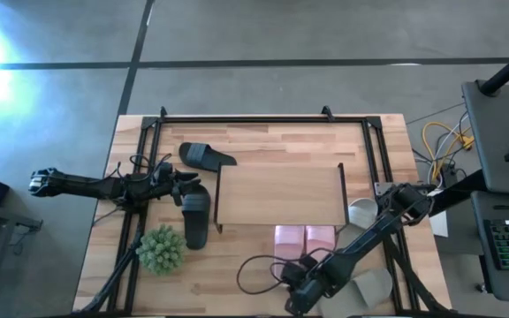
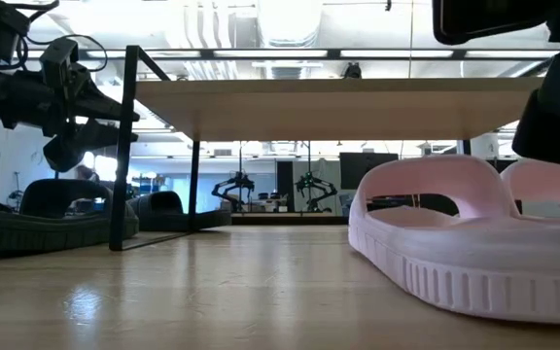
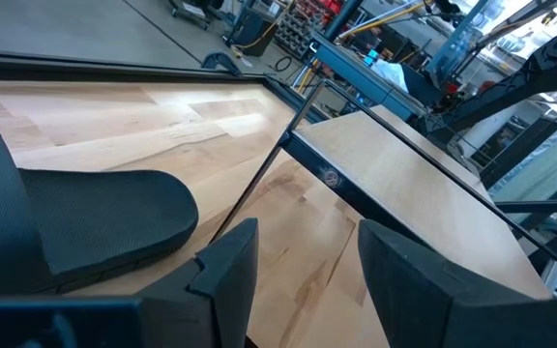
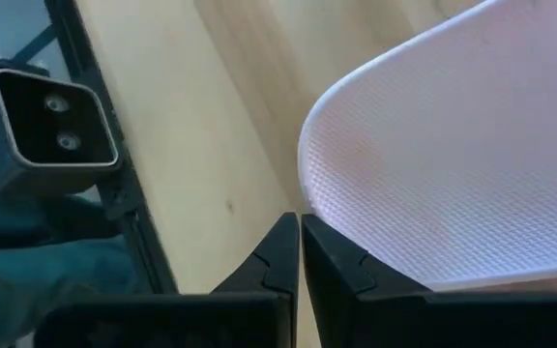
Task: Pick and place slides into the shelf
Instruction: Adjust pink slides so aligned under the shelf
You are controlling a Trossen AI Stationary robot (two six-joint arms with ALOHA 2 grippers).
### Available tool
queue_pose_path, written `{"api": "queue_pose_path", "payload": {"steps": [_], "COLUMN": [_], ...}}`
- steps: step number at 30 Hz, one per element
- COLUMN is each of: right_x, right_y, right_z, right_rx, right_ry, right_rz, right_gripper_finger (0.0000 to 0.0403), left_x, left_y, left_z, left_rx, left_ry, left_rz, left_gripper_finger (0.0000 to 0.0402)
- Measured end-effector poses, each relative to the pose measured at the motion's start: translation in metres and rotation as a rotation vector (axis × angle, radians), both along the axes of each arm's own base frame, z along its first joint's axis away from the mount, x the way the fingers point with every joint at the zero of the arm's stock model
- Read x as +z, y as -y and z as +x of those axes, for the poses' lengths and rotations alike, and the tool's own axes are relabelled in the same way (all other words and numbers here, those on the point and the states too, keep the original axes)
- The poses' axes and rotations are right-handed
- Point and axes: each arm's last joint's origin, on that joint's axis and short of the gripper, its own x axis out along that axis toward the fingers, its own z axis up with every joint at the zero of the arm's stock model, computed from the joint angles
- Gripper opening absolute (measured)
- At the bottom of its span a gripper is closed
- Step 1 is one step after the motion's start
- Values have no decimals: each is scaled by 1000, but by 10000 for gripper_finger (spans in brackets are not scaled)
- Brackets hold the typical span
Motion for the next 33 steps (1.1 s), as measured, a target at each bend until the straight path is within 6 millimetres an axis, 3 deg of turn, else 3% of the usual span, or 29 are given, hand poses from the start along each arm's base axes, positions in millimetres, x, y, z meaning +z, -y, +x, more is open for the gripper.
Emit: {"api": "queue_pose_path", "payload": {"steps": [8, 14, 22, 28, 33], "right_x": [14, 25, 56, 59, 66], "right_y": [-2, -2, -9, 16, 33], "right_z": [4, -4, -14, 13, 43], "right_rx": [-78, -57, -71, -108, -7], "right_ry": [95, 6, 21, -52, 58], "right_rz": [-134, -227, -398, -272, -245], "right_gripper_finger": [13, 13, 13, 13, 13], "left_x": [0, 0, 0, 0, 0], "left_y": [0, 0, 0, 0, 0], "left_z": [0, 0, 0, 0, 0], "left_rx": [0, 0, 0, 0, 0], "left_ry": [0, 1, 0, 0, 0], "left_rz": [0, 0, 0, 0, 0], "left_gripper_finger": [166, 166, 166, 166, 166]}}
